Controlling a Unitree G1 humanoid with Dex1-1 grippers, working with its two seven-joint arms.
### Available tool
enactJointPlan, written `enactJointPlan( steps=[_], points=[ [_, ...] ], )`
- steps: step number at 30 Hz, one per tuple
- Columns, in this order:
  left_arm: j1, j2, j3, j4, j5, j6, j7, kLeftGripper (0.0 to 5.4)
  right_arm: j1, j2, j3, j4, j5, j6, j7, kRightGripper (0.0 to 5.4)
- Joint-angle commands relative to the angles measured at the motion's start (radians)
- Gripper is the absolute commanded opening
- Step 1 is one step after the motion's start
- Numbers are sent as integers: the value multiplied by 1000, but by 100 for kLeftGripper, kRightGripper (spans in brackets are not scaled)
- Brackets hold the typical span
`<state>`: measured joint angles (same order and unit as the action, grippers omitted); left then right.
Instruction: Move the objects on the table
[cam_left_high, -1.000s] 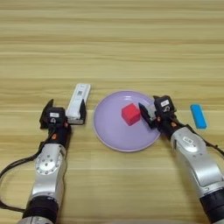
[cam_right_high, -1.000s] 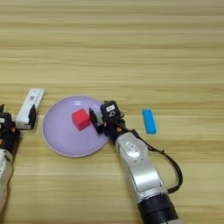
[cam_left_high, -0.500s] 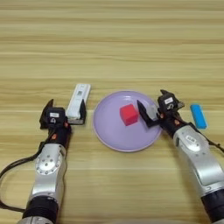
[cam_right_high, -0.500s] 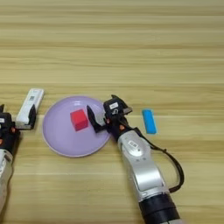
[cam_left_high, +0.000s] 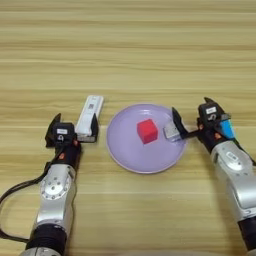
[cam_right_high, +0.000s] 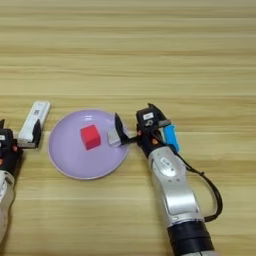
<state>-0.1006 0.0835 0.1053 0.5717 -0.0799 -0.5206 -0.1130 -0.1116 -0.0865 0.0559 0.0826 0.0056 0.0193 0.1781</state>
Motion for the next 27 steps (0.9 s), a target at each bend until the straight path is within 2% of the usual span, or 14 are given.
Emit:
enactJointPlan(
  steps=[1,18,27],
  points=[
    [-4,-3,-1,2,8,-8,5,540,-19,-12,-34,-2,17,-12,-7,540],
    [1,-4,-6,-9,6,-15,-5,540,-17,-63,-142,64,41,-41,-14,540],
    [12,0,-18,-35,1,-31,-33,540,-25,-71,-158,83,47,-47,-18,540]
  ],
)
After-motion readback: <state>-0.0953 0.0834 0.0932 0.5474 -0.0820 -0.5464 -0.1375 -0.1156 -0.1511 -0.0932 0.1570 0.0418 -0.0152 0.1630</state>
